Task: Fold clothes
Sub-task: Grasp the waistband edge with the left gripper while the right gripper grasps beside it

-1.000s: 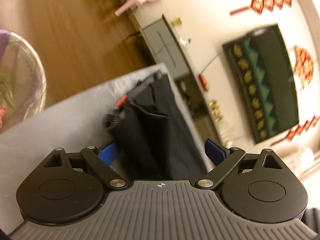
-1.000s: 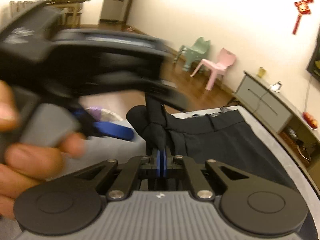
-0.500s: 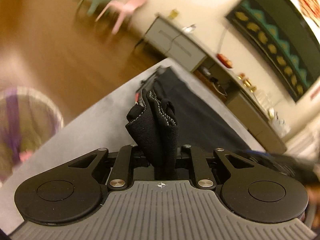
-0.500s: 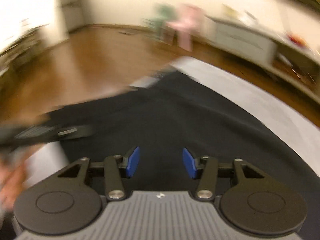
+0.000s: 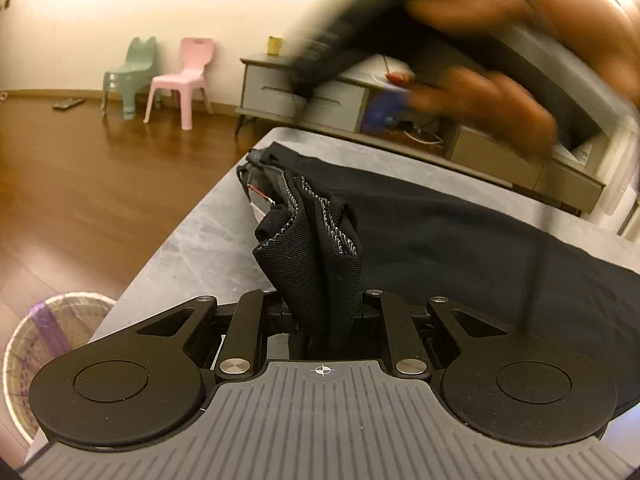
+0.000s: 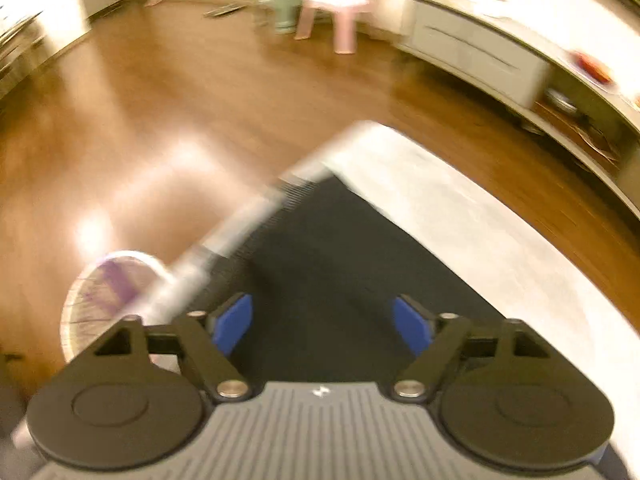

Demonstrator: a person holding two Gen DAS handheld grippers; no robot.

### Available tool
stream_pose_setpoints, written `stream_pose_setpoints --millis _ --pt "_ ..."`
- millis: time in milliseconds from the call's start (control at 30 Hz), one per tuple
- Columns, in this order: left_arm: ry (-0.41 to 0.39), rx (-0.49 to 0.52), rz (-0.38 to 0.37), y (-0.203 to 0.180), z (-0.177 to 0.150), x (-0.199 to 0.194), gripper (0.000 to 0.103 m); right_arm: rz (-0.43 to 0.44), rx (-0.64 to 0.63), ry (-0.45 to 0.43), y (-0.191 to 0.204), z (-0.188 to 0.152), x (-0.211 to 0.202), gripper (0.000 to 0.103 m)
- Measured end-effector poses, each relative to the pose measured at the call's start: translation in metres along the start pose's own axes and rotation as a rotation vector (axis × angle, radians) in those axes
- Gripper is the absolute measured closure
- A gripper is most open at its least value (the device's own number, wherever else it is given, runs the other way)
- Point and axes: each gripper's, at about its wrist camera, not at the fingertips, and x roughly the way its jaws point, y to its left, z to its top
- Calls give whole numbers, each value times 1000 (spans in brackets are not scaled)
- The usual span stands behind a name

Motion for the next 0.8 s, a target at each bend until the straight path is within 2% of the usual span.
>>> stream_pose_setpoints --millis 100,167,200,233,267,300,433,500,567,667,800 --pt "1 24 -1 -1 0 1 95 -9 -83 115 44 29 39 15" --pt "1 61 4 -5 -2 1 95 -71 -155 188 62 31 67 17" --pt "-2 85 7 -8 -3 1 95 -95 -162 207 61 27 76 30" --pt "-5 100 4 -9 -3 -1 95 -119 -169 225 60 23 84 61" --pt "-9 115 2 -11 -4 -2 95 -139 -172 237 58 20 91 82" --pt "-12 131 -1 -13 -5 -3 95 -133 -149 210 49 18 84 92" --pt "-54 199 -38 -32 -6 -21 95 -43 -11 17 -11 1 12 94" --pt "-71 233 -80 -48 -7 -32 95 1 82 -67 -50 -19 -25 94" --pt "-76 283 -132 -72 -13 -38 95 29 195 -114 -98 -52 -50 94" --pt "-13 353 -183 -105 -26 -27 94 82 368 -135 -166 -108 -58 94" --pt "94 385 -231 -125 -42 -5 89 86 521 -116 -217 -171 -29 95"
